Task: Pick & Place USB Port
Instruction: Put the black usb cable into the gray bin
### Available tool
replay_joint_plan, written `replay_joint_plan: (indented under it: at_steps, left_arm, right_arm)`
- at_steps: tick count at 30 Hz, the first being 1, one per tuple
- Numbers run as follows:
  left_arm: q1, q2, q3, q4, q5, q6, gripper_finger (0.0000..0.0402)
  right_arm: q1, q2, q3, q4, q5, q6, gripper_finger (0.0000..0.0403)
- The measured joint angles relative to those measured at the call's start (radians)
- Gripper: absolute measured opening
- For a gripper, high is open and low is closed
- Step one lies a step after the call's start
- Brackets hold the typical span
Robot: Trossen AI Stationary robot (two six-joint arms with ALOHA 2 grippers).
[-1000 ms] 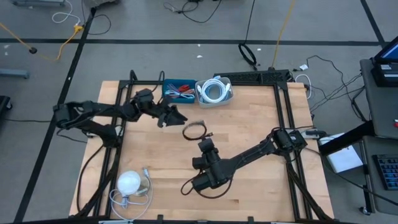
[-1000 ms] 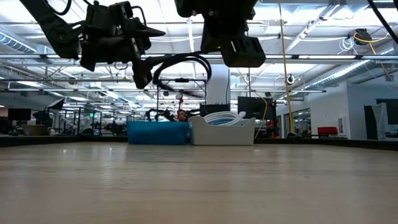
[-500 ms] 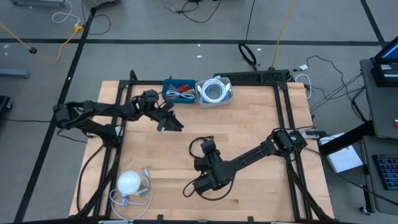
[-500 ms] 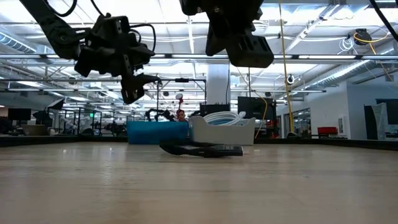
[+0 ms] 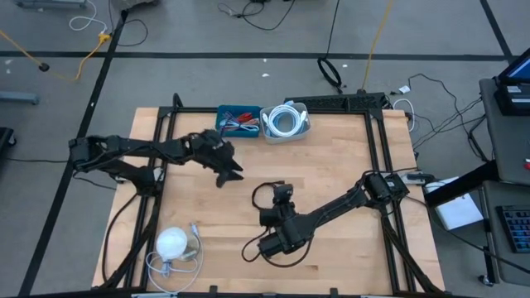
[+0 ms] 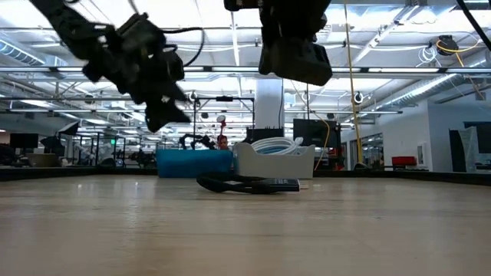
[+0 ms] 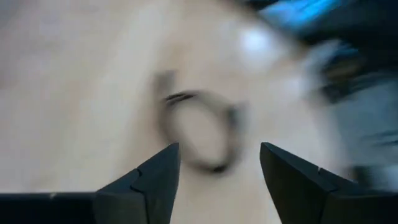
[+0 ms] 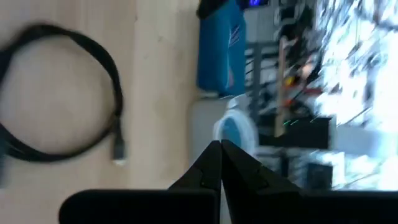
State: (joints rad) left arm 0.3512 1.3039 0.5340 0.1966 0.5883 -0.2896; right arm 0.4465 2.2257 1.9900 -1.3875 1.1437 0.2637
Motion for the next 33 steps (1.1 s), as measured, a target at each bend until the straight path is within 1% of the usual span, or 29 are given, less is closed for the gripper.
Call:
replay_joint_plan:
  at_steps: [2,3,4,7,9,13,19,23,27,30,33]
  left_arm:
    - [-0.056,0.001,0.053,-0.175,-0.209,0.072,0.0211]
    - [-0.081,0.003,0.077,-0.256,-0.285,0.083,0.0204]
    - [-0.105,0.014,0.105,-0.324,-0.335,0.083,0.0199]
    - [-0.165,0.052,0.180,-0.454,-0.398,0.044,0.0189]
    - [-0.203,0.074,0.212,-0.483,-0.408,0.021,0.0187]
    - [-0.263,0.130,0.267,-0.480,-0.397,-0.037,0.0197]
    - [-0.306,0.240,0.339,-0.518,-0.361,-0.103,0.0243]
    - [-0.314,0.333,0.409,-0.574,-0.361,-0.124,0.0273]
    - [-0.314,0.427,0.512,-0.643,-0.365,-0.109,0.0290]
    - [-0.319,0.483,0.590,-0.687,-0.384,-0.095,0.0291]
    - [-0.321,0.537,0.660,-0.729,-0.409,-0.088,0.0291]
  right_arm:
    - [0.000,0.000,0.000,-0.005,-0.053,0.122,0.0000]
    - [-0.004,0.000,0.000,-0.013,-0.087,0.193,0.0000]
    - [-0.008,0.000,0.000,-0.031,-0.126,0.274,0.0000]
    - [-0.025,0.000,-0.003,-0.145,-0.234,0.561,0.0000]
    - [-0.034,-0.003,-0.036,-0.189,-0.285,0.722,0.0000]
    - [-0.039,-0.032,-0.181,-0.178,-0.399,0.848,0.0000]
    - [-0.040,-0.095,-0.447,-0.174,-0.631,1.009,0.0018]
    - [-0.005,-0.152,-0.596,-0.181,-0.716,1.142,0.0035]
    - [0.036,-0.181,-0.676,-0.167,-0.739,1.251,0.0044]
    - [0.058,-0.200,-0.688,-0.148,-0.720,1.279,0.0045]
    - [0.073,-0.203,-0.689,-0.103,-0.674,1.266,0.0042]
